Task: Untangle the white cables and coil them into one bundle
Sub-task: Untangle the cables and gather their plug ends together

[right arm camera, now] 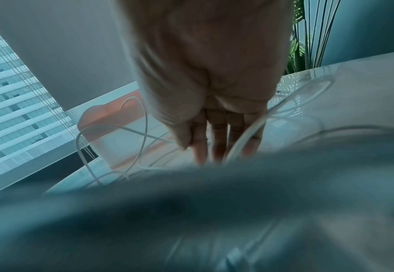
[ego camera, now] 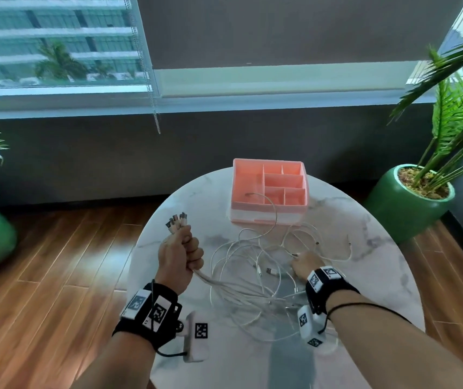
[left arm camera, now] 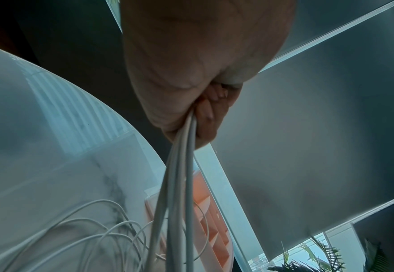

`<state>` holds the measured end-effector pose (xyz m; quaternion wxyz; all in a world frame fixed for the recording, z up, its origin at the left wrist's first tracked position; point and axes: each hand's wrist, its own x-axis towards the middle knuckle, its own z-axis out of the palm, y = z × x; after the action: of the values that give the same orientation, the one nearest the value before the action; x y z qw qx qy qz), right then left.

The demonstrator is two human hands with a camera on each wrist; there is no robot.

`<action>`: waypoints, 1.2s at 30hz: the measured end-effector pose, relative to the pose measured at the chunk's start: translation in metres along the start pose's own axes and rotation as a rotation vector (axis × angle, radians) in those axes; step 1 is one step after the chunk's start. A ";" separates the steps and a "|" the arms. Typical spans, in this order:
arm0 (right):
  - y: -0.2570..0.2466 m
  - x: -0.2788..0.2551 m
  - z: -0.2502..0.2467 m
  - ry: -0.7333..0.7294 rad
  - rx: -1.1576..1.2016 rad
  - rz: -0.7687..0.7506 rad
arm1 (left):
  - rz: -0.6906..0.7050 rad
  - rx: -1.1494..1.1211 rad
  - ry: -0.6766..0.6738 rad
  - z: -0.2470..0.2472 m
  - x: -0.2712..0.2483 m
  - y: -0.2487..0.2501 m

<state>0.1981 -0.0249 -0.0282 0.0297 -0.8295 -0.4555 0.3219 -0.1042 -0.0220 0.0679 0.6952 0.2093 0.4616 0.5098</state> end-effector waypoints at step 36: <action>-0.030 0.018 -0.042 0.355 0.137 -0.299 | 0.020 0.032 0.039 -0.006 -0.010 0.005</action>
<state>0.2064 0.0173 0.0061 0.2127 -0.7924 -0.5381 0.1933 -0.1124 -0.0296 0.0731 0.6773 0.2151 0.4811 0.5133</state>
